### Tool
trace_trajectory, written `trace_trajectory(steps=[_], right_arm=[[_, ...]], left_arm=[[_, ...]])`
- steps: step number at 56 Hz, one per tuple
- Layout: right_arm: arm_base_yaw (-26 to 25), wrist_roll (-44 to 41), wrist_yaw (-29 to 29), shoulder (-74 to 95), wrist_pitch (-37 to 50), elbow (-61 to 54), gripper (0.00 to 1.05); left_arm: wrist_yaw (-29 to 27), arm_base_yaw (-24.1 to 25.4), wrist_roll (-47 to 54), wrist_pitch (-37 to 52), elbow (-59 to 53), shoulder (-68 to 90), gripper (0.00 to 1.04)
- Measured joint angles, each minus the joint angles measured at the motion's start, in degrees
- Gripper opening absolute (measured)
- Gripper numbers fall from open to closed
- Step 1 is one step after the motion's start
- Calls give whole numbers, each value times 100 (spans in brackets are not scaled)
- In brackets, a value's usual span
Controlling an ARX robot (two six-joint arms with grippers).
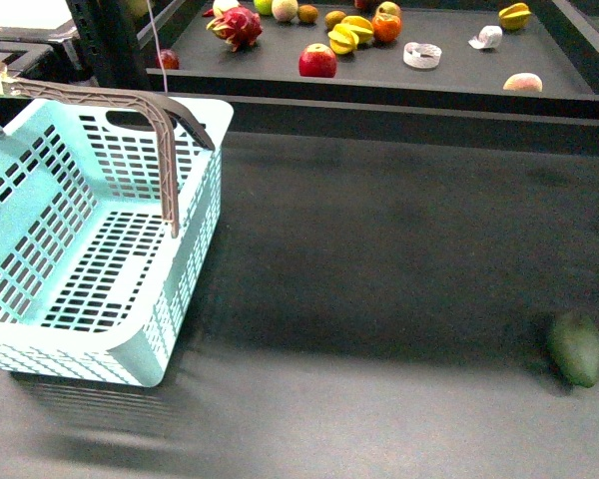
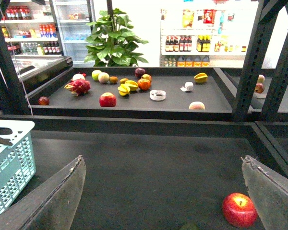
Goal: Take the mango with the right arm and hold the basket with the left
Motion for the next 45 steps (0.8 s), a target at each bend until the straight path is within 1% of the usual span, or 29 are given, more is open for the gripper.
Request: trace_trajectory(steps=[39, 40, 41, 42, 43, 44, 45], right_arm=[[0, 0, 0, 0, 0, 0, 97], [0, 0, -2, 0, 0, 0, 97], [0, 0, 0, 0, 0, 0, 97], [0, 0, -2, 0, 0, 0, 97], [0, 0, -2, 0, 0, 0, 97], [0, 2, -2, 2, 0, 0, 97], [2, 0, 0, 0, 0, 0, 97]], left_arm=[[0, 0, 0, 0, 0, 0, 99], [-33, -7, -11, 0, 0, 2, 99], [-179, -94, -76, 22, 0, 42, 99], [-658, -205, -192, 98, 0, 122, 99], [-835, -271, -304, 153, 0, 179, 99], [-1200, -389, -472, 282, 0, 332, 99], [-1451, -481, -592, 382, 2, 518, 99]])
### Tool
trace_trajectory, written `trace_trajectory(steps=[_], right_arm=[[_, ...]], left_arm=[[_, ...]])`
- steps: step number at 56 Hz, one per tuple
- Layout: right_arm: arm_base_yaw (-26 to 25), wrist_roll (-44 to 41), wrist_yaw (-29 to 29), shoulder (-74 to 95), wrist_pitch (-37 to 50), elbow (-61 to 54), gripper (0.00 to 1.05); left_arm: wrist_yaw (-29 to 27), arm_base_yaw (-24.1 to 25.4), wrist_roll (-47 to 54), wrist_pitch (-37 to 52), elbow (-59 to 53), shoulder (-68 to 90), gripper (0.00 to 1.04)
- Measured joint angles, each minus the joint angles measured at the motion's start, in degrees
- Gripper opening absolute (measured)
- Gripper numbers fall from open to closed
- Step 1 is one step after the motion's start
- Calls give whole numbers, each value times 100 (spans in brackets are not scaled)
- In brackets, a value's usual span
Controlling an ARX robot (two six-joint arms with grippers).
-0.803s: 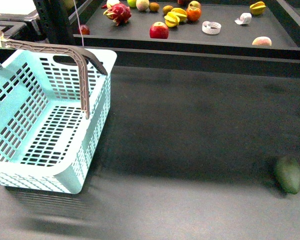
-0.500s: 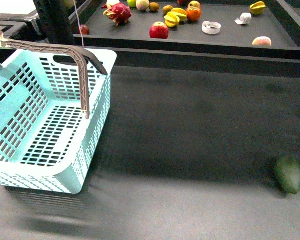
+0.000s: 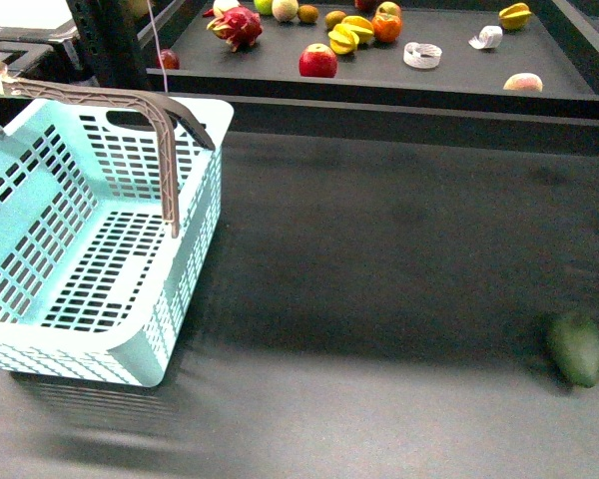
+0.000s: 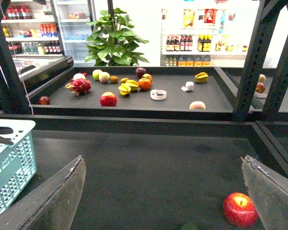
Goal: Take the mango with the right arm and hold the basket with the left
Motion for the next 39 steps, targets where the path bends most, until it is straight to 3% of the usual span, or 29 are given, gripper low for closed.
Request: trace_trajectory(steps=[4, 16, 26, 39], right_arm=[[-2, 0, -2, 0, 0, 0, 97], [-2, 2, 0, 0, 0, 0, 97], [-2, 0, 0, 0, 0, 0, 97], [-2, 2, 0, 0, 0, 0, 97]], left_arm=[[-557, -155, -533, 697, 2, 935, 99], [-205, -101, -1353, 3248, 448, 4708, 99], [138, -131, -2175, 3816, 1296, 6817, 99], [688, 11, -3204, 3891, 2133, 8098, 99]])
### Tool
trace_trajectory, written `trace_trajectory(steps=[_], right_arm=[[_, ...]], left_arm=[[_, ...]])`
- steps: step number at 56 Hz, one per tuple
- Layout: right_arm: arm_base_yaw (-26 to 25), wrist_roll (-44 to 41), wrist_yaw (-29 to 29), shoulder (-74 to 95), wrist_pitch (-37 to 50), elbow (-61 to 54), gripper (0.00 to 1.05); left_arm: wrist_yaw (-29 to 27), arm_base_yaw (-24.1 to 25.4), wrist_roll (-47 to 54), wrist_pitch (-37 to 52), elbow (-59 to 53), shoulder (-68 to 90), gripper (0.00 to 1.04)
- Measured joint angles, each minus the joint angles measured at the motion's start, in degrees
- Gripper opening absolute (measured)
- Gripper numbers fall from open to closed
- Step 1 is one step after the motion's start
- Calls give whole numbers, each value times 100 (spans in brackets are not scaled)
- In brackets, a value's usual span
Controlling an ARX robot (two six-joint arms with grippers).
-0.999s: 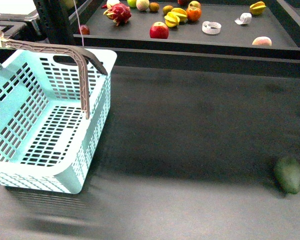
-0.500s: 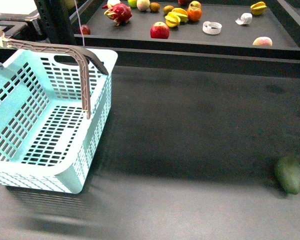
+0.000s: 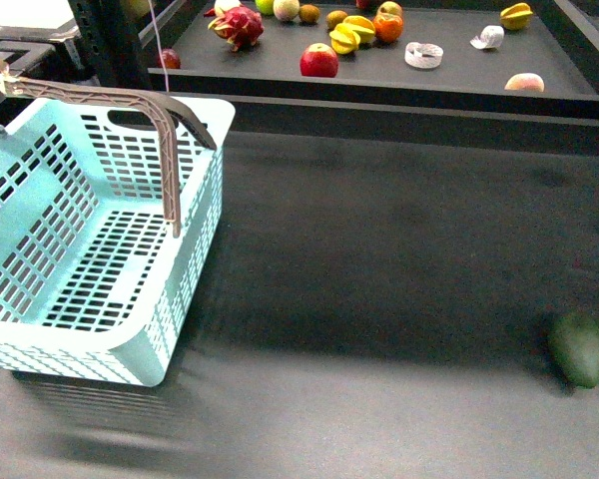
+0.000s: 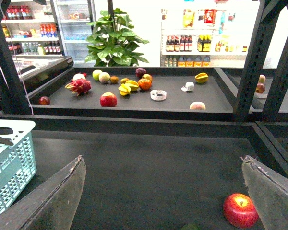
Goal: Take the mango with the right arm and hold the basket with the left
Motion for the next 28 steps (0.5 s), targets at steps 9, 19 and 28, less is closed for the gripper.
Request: trace_trajectory(steps=[9, 19, 28], right_arm=[[0, -2, 0, 0, 0, 0, 97], [0, 0, 0, 0, 0, 0, 97], [0, -2, 0, 0, 0, 0, 97]], left_arm=[[227, 13, -629, -28, 693, 774, 99], [352, 118, -1185, -133, 1508, 1478, 99], [450, 203, -1467, -258, 2072, 1891, 99]])
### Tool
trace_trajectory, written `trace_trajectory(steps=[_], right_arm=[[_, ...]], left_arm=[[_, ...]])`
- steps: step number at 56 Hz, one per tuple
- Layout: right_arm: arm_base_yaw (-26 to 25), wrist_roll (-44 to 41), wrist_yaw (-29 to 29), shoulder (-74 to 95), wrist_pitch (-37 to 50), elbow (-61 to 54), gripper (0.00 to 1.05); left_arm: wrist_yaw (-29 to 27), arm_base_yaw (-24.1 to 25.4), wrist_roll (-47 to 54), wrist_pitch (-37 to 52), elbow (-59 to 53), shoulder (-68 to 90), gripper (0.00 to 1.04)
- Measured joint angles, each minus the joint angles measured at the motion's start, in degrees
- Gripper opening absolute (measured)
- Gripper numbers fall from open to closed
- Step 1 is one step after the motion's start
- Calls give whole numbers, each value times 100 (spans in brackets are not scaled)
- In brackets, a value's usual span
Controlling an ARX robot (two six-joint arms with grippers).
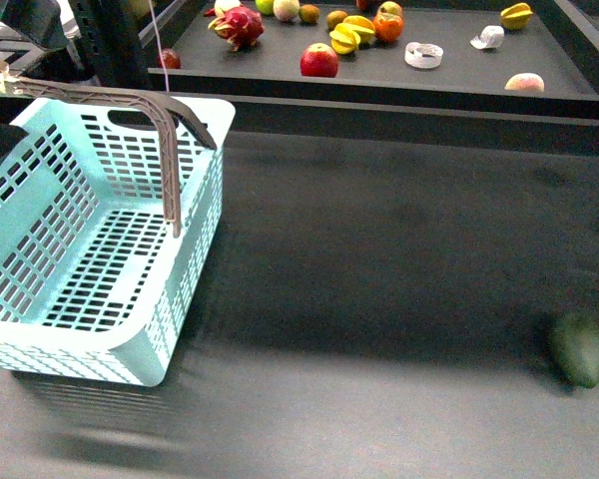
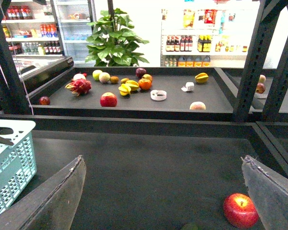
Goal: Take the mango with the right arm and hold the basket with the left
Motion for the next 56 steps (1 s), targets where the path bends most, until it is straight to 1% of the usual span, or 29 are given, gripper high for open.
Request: trace_trajectory(steps=[16, 25, 27, 28, 31, 32, 36, 37, 38, 42, 49, 53, 56], right_arm=[[0, 2, 0, 0, 0, 0, 97], [0, 2, 0, 0, 0, 0, 97], [0, 0, 0, 0, 0, 0, 97], [0, 0, 0, 0, 0, 0, 97], [0, 0, 0, 0, 0, 0, 97], [0, 0, -2, 0, 0, 0, 97], [0, 0, 0, 0, 0, 0, 97], [0, 0, 0, 0, 0, 0, 97], [0, 0, 0, 0, 0, 0, 97], [0, 0, 0, 0, 0, 0, 97], [0, 0, 0, 0, 0, 0, 97], [0, 0, 0, 0, 0, 0, 97], [0, 0, -2, 0, 0, 0, 97]], left_arm=[[17, 142, -245, -402, 1213, 1040, 99], [22, 190, -260, -525, 1574, 1366, 99], [26, 195, -258, -544, 1624, 1408, 93], [31, 197, -258, -560, 1650, 1436, 88], [44, 197, -258, -586, 1690, 1478, 77], [57, 197, -256, -586, 1692, 1480, 75], [81, 195, -249, -586, 1700, 1493, 61], [79, 190, -240, -588, 1700, 1493, 56], [79, 190, -229, -590, 1705, 1493, 54], [37, 188, -181, -645, 1725, 1493, 40], [127, 186, -531, -645, 1738, 1460, 22], [205, 168, -560, -660, 1700, 1379, 15], [205, 116, -393, -678, 1591, 1266, 11]])
